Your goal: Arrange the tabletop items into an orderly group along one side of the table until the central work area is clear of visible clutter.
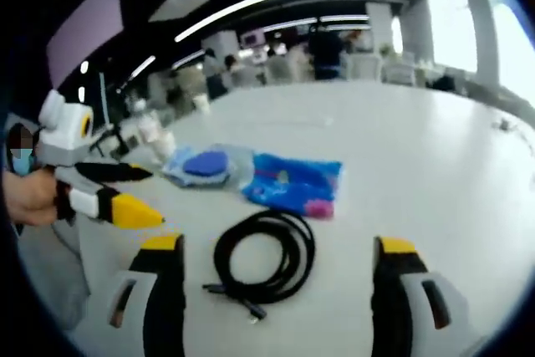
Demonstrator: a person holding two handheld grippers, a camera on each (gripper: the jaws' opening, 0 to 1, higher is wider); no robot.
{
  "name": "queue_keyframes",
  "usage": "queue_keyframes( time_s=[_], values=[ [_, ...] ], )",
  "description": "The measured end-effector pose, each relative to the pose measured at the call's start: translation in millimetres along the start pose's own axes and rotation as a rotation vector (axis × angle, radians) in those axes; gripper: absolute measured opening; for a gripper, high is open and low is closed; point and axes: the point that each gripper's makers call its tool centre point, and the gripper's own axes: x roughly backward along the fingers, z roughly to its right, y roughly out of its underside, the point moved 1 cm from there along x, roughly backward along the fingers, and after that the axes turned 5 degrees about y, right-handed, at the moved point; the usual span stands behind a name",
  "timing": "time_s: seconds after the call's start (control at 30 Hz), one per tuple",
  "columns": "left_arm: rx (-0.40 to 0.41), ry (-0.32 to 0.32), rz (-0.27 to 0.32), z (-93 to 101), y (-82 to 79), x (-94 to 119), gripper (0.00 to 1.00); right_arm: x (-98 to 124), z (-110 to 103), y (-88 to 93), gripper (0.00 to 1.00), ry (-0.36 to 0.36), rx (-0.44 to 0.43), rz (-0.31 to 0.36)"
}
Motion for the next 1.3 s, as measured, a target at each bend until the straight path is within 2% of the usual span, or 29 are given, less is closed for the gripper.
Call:
queue_keyframes(
  time_s=[0.1, 0.3, 0.57, 0.7, 0.8, 0.93, 1.03, 1.17, 1.3],
  values=[
    [-0.007, -0.007, 0.004, -9.7, 1.0, 14.1, 0.99, 5.8, -5.7, -3.6, 0.94, -0.003, 0.011, 0.008],
    [-0.004, -0.039, 0.023, -44.0, 4.1, 50.3, 0.99, 18.8, -17.4, -13.0, 0.96, 0.002, 0.022, 0.021],
    [0.005, -0.051, 0.05, -82.8, 11.6, 94.6, 0.99, 29.0, -52.0, -19.8, 0.97, -0.014, 0.063, 0.03],
    [0.003, -0.056, 0.06, -105.3, 19.5, 114.2, 0.99, 29.1, -65.7, -14.1, 0.97, -0.001, 0.055, 0.02],
    [0.035, -0.058, 0.078, -124.1, 26.5, 132.8, 0.99, 33.5, -77.5, -13.5, 0.97, 0.024, 0.048, 0.028],
    [0.028, -0.045, 0.086, -143.8, 34.4, 157.3, 0.99, 40.1, -86.4, -12.1, 1.0, 0.068, 0.079, 0.03],
    [0.008, -0.04, 0.088, -159.7, 40.1, 173.8, 0.99, 47.1, -94.7, -10.0, 1.0, 0.066, 0.049, 0.039],
    [0.025, -0.021, 0.094, -181.8, 47.1, 192.8, 0.99, 56.9, -96.1, -3.9, 1.0, 0.1, 0.042, 0.035],
    [0.043, -0.003, 0.092, -195.3, 53.9, 200.7, 0.99, 69.5, -93.5, 7.8, 1.0, 0.147, 0.046, 0.022]
  ],
)
